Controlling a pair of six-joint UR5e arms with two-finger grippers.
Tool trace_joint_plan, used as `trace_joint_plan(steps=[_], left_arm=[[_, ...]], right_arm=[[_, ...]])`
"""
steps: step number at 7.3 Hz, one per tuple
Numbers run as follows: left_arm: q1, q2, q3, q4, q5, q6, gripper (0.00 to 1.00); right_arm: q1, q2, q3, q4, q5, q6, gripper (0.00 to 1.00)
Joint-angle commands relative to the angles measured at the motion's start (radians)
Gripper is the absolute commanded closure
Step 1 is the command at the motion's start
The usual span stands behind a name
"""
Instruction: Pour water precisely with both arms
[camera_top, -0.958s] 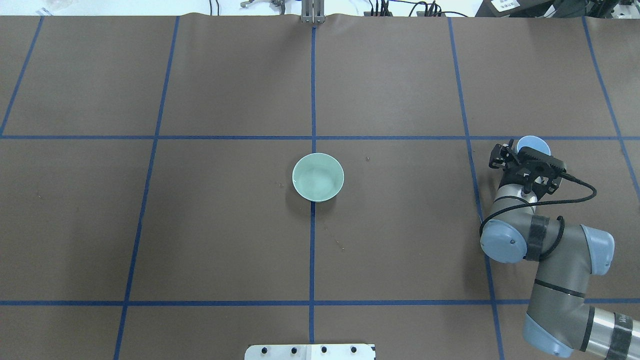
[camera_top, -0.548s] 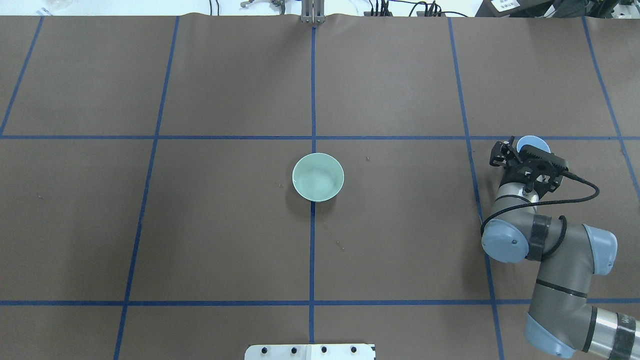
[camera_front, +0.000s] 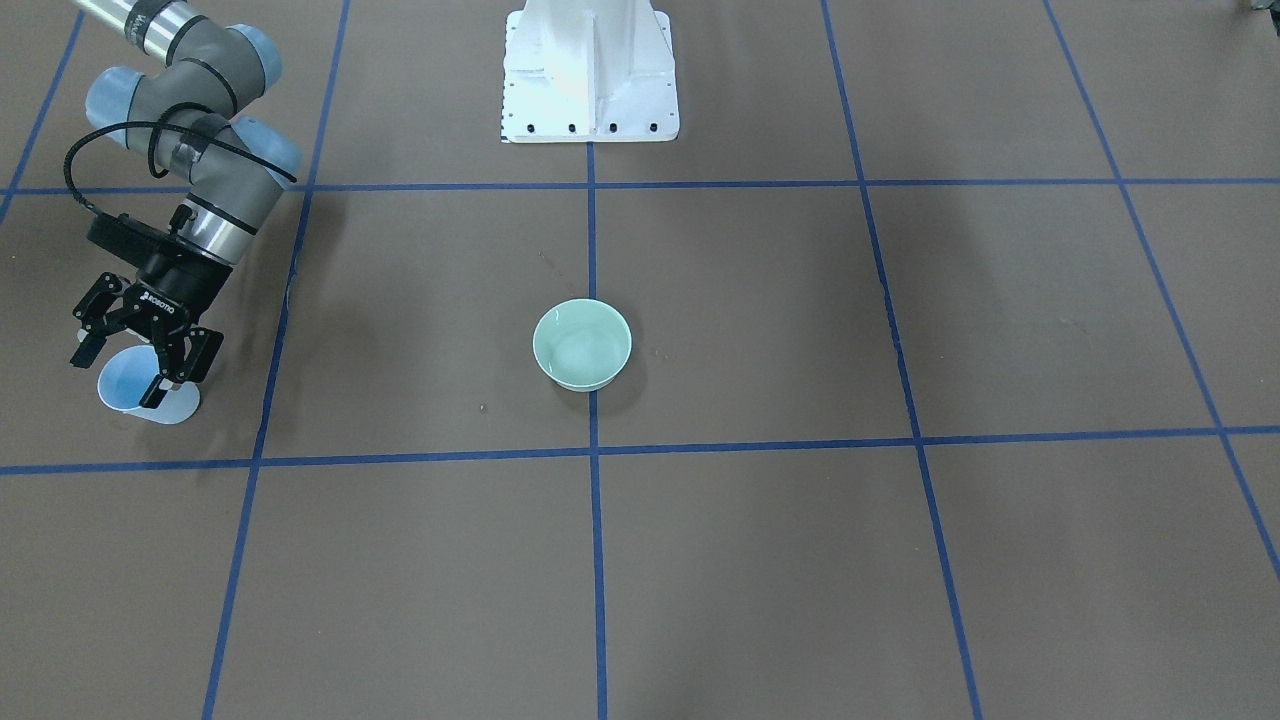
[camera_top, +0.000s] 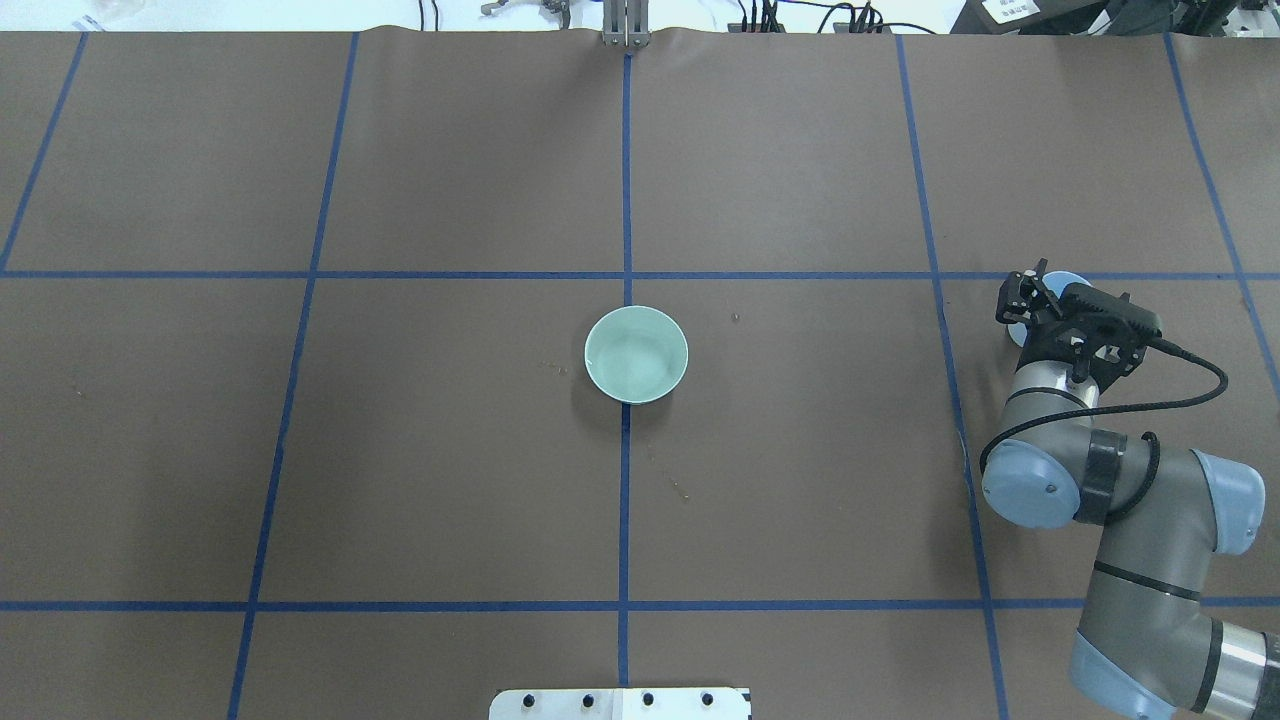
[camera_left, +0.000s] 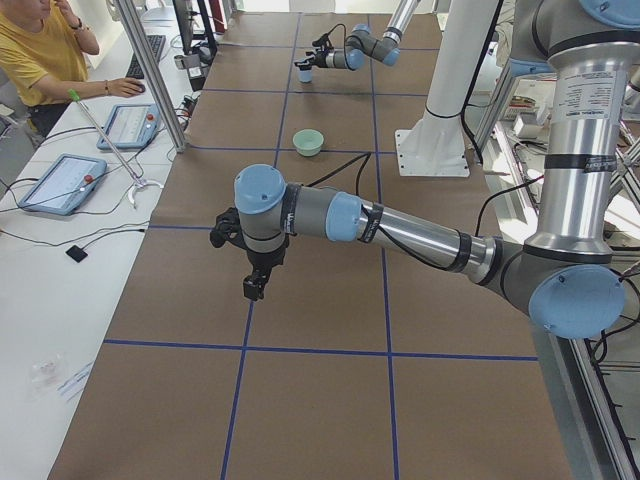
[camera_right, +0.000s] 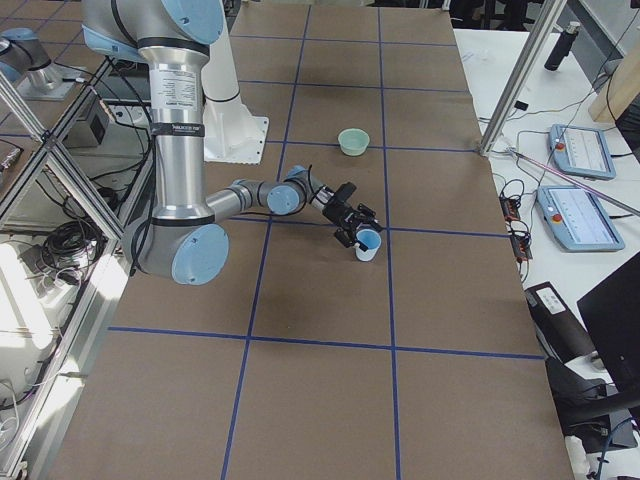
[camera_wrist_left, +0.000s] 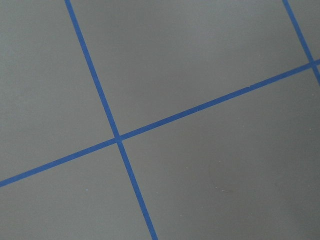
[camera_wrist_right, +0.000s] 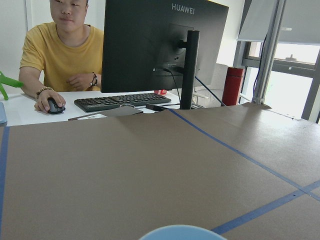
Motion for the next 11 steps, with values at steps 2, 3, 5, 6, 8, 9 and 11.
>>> trace_joint_plan(steps=[2, 3, 5, 6, 8, 9, 11], left_arm=[[0.000, -0.001, -0.002, 0.000, 0.000, 0.000, 0.00], [0.000, 0.000, -0.009, 0.002, 0.001, 0.000, 0.00], [-0.002, -0.001, -0.009, 0.002, 0.001, -0.002, 0.00], [-0.006, -0.001, -0.009, 0.002, 0.001, 0.000, 0.00], [-0.012, 0.000, -0.009, 0.002, 0.001, -0.002, 0.00], [-0.012, 0.000, -0.011, 0.000, 0.001, -0.003, 0.00], [-0.012, -0.003, -0.034, -0.001, 0.001, -0.084, 0.00]], right_arm=[[0.035, -0.010, 0.077, -0.001, -0.009, -0.122, 0.01], [0.058, -0.006, 0.112, -0.001, 0.008, -0.202, 0.01], [0.140, 0.026, 0.155, 0.003, 0.140, -0.385, 0.01], [0.186, 0.051, 0.158, 0.008, 0.223, -0.479, 0.01], [0.298, 0.091, 0.175, 0.013, 0.412, -0.685, 0.01], [0.370, 0.094, 0.190, 0.016, 0.539, -0.798, 0.01], [0.568, 0.094, 0.204, 0.023, 0.839, -1.086, 0.01]])
